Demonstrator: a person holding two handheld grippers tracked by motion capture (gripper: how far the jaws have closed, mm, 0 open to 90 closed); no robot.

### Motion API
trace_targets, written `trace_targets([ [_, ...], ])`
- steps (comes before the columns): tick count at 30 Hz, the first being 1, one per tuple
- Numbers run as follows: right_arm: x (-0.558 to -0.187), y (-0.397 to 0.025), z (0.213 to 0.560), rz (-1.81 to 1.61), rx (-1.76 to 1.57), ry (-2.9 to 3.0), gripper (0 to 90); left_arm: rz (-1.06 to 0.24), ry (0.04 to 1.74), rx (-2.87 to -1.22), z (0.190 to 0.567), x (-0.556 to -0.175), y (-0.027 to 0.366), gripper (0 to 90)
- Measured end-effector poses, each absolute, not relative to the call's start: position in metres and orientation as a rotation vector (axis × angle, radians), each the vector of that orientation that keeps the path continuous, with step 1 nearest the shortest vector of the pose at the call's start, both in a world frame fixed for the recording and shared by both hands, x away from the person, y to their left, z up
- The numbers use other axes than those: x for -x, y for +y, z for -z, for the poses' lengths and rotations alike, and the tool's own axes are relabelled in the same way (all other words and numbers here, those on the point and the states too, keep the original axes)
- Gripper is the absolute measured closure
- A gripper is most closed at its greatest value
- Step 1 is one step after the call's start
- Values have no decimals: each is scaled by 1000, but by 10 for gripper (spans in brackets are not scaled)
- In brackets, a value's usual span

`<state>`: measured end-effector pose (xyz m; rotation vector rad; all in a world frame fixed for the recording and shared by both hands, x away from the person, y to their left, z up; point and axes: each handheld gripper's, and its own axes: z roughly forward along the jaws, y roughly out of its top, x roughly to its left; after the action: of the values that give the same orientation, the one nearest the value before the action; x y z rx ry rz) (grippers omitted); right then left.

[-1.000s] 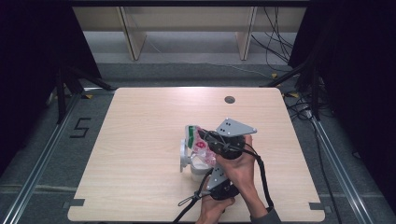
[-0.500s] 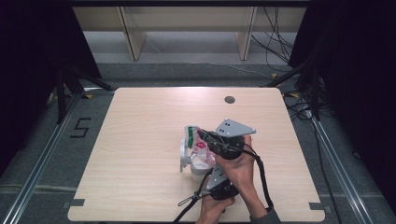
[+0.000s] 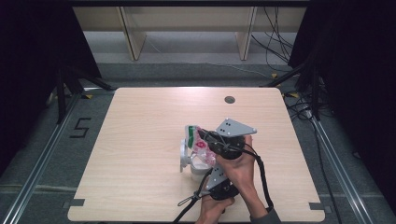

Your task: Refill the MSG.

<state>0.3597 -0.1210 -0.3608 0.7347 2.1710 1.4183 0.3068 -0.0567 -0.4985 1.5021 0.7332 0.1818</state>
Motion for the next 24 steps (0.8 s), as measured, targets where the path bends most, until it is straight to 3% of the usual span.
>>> trace_targets([
  [24,-359,-121,361,-1430,-754,2171,900,-180,737,-1502,498,-307,-56,778],
])
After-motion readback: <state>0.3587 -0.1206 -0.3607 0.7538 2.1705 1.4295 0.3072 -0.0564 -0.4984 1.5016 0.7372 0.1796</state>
